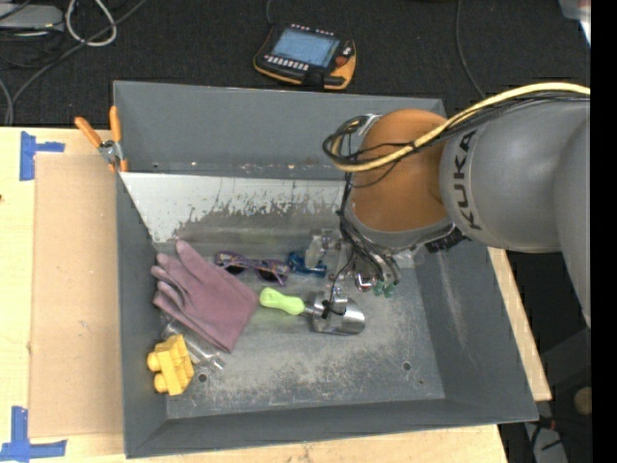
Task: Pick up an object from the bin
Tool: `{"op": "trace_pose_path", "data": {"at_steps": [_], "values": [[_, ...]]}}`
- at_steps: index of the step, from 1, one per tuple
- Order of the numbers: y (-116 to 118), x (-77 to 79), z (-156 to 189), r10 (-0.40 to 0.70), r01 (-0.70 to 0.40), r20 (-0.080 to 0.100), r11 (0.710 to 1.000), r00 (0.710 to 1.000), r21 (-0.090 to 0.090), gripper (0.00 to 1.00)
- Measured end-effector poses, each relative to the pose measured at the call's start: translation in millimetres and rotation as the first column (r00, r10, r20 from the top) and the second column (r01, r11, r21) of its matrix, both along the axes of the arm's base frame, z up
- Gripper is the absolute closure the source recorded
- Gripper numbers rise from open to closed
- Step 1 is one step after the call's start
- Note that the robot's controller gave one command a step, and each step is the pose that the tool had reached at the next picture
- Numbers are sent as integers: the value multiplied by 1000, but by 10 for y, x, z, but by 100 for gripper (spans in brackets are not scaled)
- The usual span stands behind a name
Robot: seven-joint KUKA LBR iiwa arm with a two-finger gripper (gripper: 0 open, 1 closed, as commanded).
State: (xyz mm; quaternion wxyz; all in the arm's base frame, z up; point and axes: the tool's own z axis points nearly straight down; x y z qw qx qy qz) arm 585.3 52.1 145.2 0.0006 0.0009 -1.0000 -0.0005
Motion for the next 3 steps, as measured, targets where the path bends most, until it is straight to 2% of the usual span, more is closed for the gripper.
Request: {"op": "trace_pose_path", "data": {"at_steps": [1,2,3], "values": [[-599,-18,-759,-53,53,-6,999,999,0,0],[-602,-33,-760,-69,69,4,998,998,4,0],[-602,-16,-761,-57,57,-4,998,998,1,0]]}}
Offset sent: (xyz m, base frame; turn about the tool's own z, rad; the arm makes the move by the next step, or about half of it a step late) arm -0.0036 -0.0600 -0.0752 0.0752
